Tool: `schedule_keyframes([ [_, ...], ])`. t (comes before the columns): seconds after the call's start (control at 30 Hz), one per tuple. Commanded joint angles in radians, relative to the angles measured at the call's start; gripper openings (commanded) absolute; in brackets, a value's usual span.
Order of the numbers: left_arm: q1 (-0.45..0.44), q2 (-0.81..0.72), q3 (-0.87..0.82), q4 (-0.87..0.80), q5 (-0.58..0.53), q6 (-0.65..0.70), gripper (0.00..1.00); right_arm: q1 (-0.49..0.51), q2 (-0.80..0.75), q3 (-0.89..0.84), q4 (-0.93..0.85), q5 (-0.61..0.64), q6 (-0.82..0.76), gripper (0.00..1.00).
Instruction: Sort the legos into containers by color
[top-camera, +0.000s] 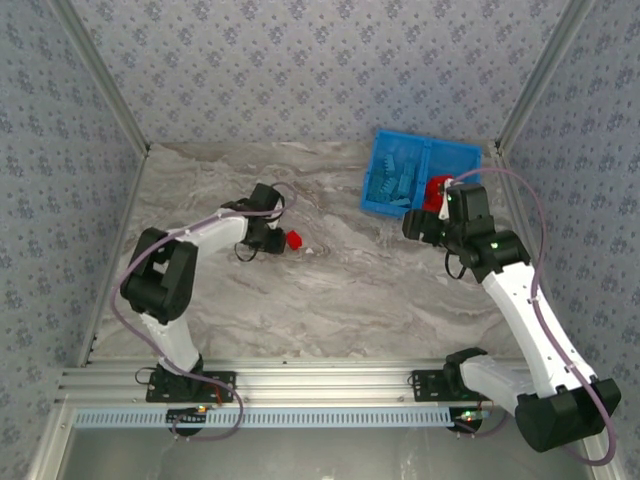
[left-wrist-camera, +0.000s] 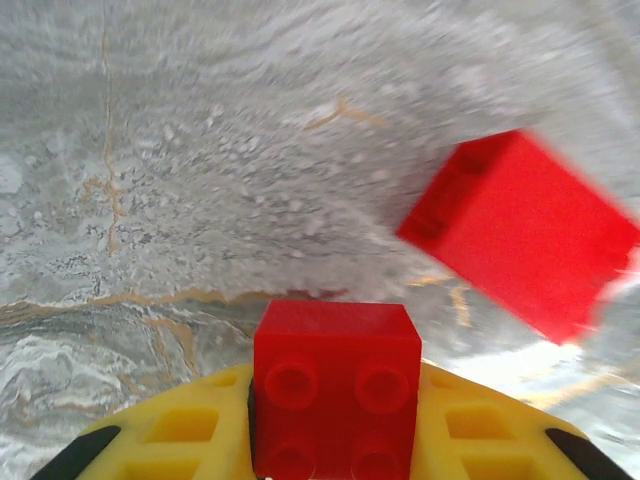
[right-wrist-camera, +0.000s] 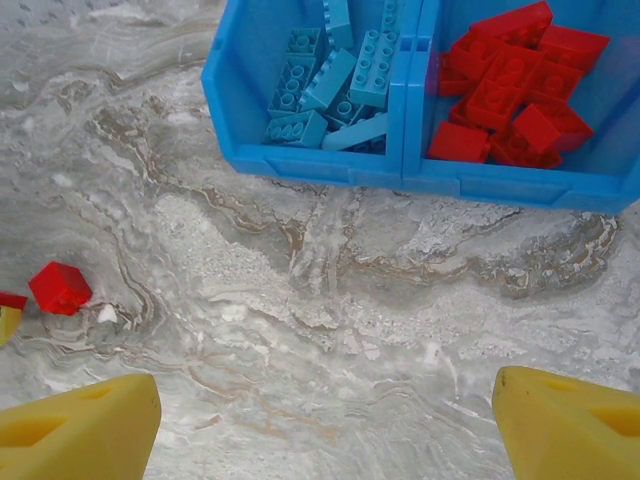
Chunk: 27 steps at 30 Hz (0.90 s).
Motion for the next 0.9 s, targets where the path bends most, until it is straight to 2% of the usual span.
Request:
schedule_keyframes([
  [0.0,-0.075,-0.131,0.087,0.004,0.072,-0.031,0.28,0.003,-0.049,0.038,-0.023,0.008,0.086,0.89],
  [0.07,-0.133,-0.139,0.157,0.033,0.102,-0.054,0.29,0.003,-0.082,0.034,-0.029,0.032,0.142,0.89],
  [0.17,-0.247,-0.076,0.311,0.102,0.084,-0.037,0.31,0.006,-0.15,0.024,-0.062,0.103,0.224,0.89],
  [0.3,-0.351,0.152,0.589,0.194,0.055,0.023,0.32,0.008,-0.257,0.005,-0.178,0.3,0.35,0.89],
  [0.43,-0.392,0.488,1.094,0.053,0.057,0.0,0.31,0.008,-0.346,-0.012,-0.269,0.368,0.442,0.89],
  [0.57,-0.425,0.801,1.613,-0.075,0.05,0.034,0.32,0.01,-0.411,-0.019,-0.31,0.324,0.456,0.89],
  [0.63,-0.436,0.874,1.692,-0.01,0.046,0.049,0.31,0.009,-0.433,-0.027,-0.315,0.307,0.46,0.89],
  [0.7,-0.451,0.887,1.643,0.132,0.031,0.093,0.28,0.008,-0.444,-0.03,-0.329,0.296,0.469,0.89],
  [0.8,-0.483,0.903,1.522,0.42,-0.032,0.24,0.27,0.011,-0.446,-0.02,-0.363,0.248,0.467,0.89],
  [0.87,-0.497,0.982,1.584,0.549,-0.081,0.305,0.27,0.011,-0.446,-0.008,-0.4,0.217,0.463,0.89],
])
